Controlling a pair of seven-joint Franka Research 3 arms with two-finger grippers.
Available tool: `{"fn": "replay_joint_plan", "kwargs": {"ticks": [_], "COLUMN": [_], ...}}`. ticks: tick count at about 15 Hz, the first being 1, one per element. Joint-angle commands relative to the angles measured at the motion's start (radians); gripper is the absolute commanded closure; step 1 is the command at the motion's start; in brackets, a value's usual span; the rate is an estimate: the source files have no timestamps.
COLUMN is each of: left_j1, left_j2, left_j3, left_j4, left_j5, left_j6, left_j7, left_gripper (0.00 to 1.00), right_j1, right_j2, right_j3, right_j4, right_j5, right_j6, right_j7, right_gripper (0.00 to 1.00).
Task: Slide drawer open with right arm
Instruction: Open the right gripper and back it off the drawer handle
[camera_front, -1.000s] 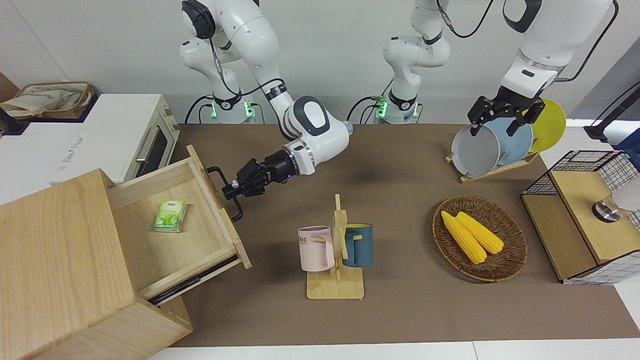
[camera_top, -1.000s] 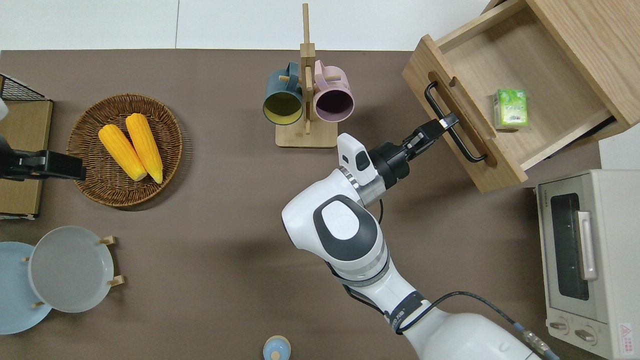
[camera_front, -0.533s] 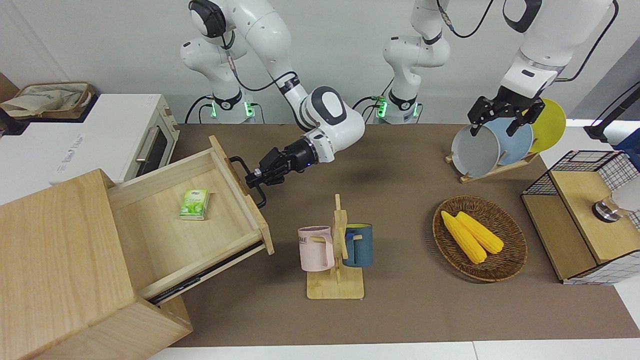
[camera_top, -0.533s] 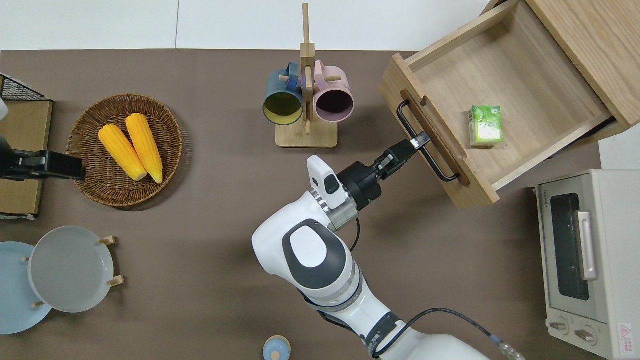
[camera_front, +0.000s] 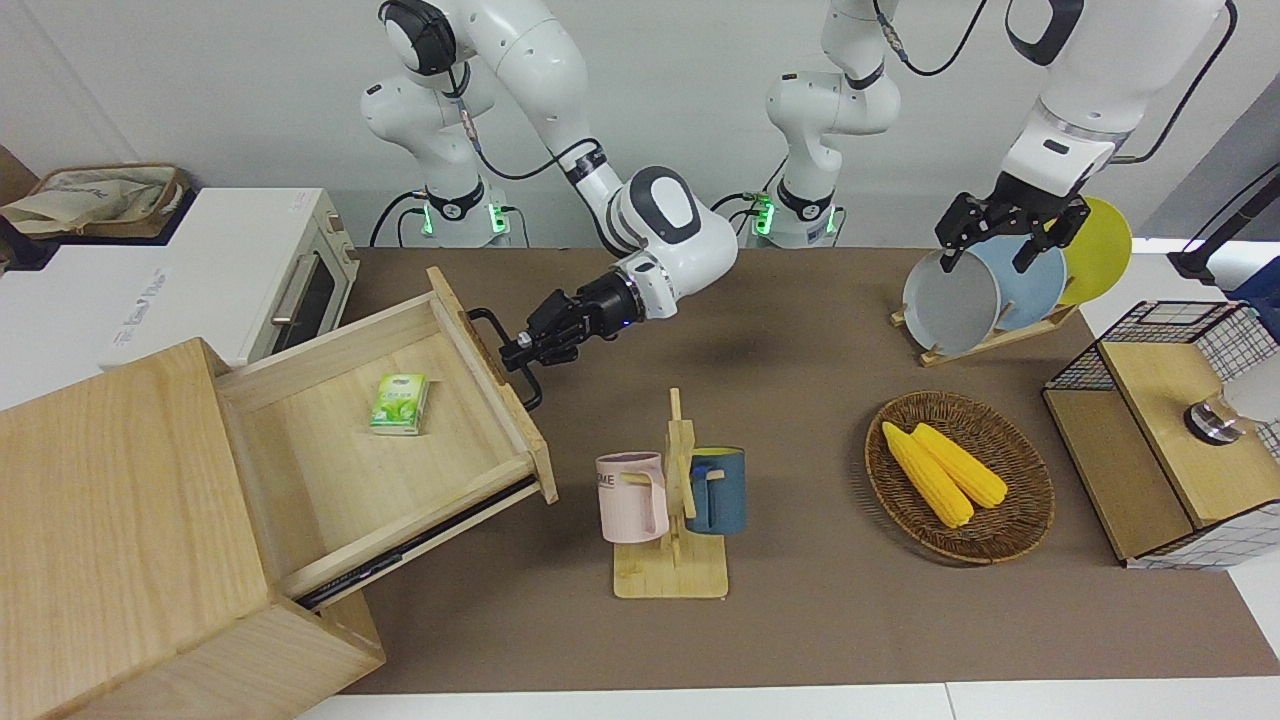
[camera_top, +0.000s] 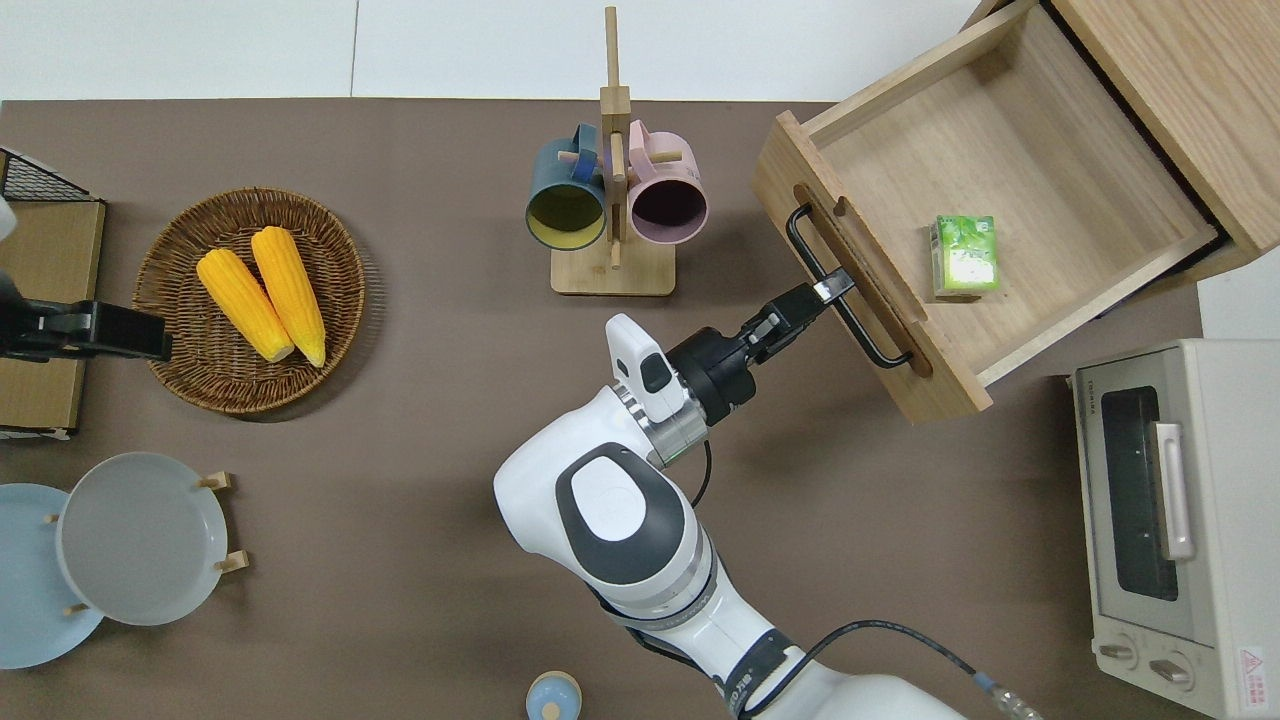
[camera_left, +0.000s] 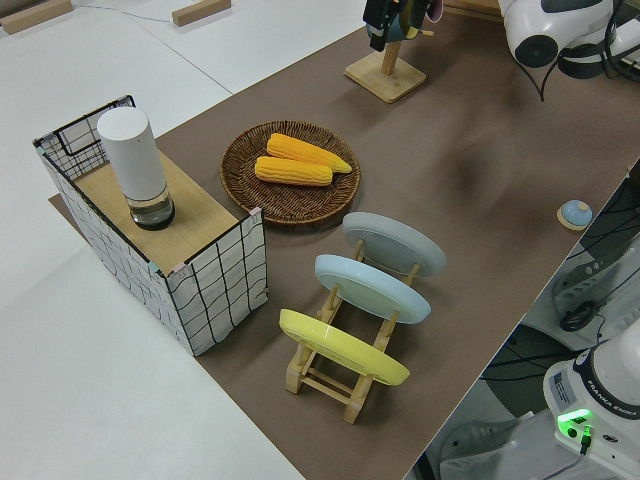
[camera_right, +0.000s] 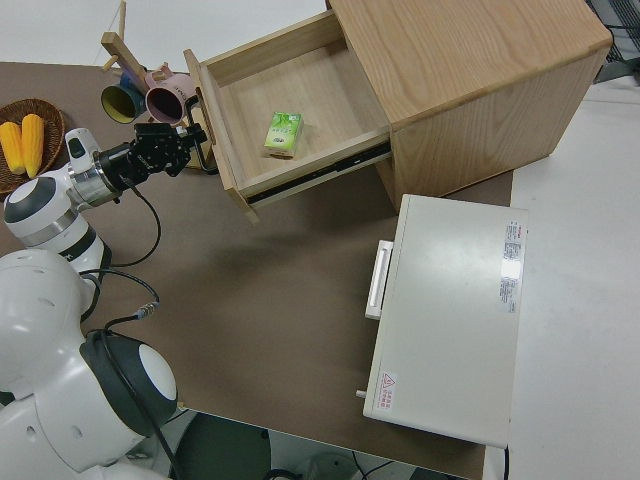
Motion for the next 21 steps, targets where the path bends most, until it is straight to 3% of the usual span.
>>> {"fn": "replay_joint_plan", "kwargs": {"ticks": [1, 2, 3, 16, 19, 21], "left_j1": [-0.017, -0.017, -0.017, -0.017, -0.017, -0.017], "left_j2": [0.013, 0.013, 0.013, 0.013, 0.013, 0.013], "left_j3": [0.017, 0.017, 0.017, 0.017, 0.017, 0.017], "left_j4": [0.020, 0.020, 0.020, 0.020, 0.020, 0.020], "left_j5": [0.011, 0.011, 0.011, 0.011, 0.011, 0.012], "left_j6": [0.000, 0.000, 0.000, 0.000, 0.000, 0.000], "left_j7": [0.008, 0.008, 0.008, 0.008, 0.008, 0.008], "left_gripper": [0.00, 0.00, 0.00, 0.00, 0.00, 0.00], "right_j1": [0.021, 0.021, 0.020, 0.024, 0.036, 0.039], "right_j2": [-0.004, -0.004, -0.004, -0.005, -0.010, -0.015], "right_j3": [-0.002, -0.002, -0.002, -0.001, -0.001, 0.001], "right_j4": [0.020, 0.020, 0.020, 0.023, 0.046, 0.082], "right_j5": [0.005, 0.007, 0.007, 0.085, 0.149, 0.203], "right_j6": [-0.032, -0.032, -0.032, -0.015, -0.006, 0.001], "right_j7": [-0.059, -0.057, -0.048, 0.061, 0.063, 0.054], "right_gripper": [0.638, 0.376, 0.027, 0.015, 0.017, 0.017]}}
